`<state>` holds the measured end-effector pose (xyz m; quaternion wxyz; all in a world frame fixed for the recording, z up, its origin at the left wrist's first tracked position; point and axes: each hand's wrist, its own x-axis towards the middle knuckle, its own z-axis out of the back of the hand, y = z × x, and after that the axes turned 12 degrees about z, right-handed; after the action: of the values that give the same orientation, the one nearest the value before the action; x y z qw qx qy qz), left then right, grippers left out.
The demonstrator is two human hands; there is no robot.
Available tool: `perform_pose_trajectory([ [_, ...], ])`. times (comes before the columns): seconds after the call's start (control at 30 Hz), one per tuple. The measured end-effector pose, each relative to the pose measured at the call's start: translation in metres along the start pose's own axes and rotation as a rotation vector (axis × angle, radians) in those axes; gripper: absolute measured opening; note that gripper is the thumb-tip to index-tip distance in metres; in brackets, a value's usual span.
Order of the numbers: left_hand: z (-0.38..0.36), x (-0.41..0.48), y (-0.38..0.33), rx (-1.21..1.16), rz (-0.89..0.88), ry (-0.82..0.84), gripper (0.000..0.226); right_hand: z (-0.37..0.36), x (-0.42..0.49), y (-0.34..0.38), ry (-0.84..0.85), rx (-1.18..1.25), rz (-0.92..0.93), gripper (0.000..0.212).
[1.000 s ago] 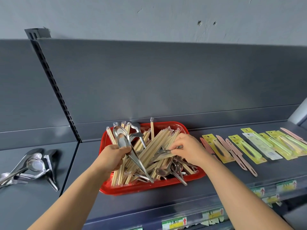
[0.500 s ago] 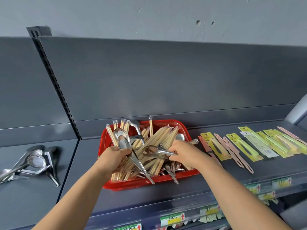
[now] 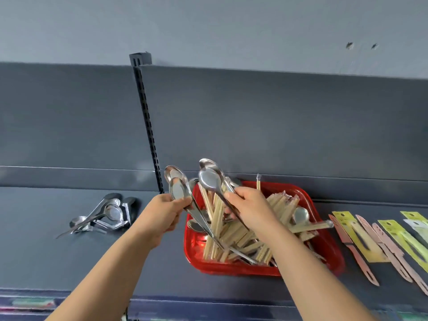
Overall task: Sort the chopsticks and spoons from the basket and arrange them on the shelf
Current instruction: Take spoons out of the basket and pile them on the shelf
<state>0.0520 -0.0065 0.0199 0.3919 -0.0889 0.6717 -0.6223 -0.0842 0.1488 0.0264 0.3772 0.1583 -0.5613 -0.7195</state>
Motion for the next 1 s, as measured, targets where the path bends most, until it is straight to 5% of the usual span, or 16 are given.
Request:
perform_pose_trajectory([
  [0.37,0.172,0.031,0.050,0.142,0.161,-0.359,0.018,-0.191,0.039,0.017,0.069,0.126,-0.213,0.023],
  [0.67,0.231,0.088,0.069,0.350,0.239,-0.329,0.022,-0.277,0.065,-0.019,-0.046,-0.097,-0.368,0.024],
  [1.0,0.248,0.111,0.074,0.725,0.114,-0.339,0.042,-0.299,0.072,-0.019,-0.053,-0.481,-0.368,0.043],
])
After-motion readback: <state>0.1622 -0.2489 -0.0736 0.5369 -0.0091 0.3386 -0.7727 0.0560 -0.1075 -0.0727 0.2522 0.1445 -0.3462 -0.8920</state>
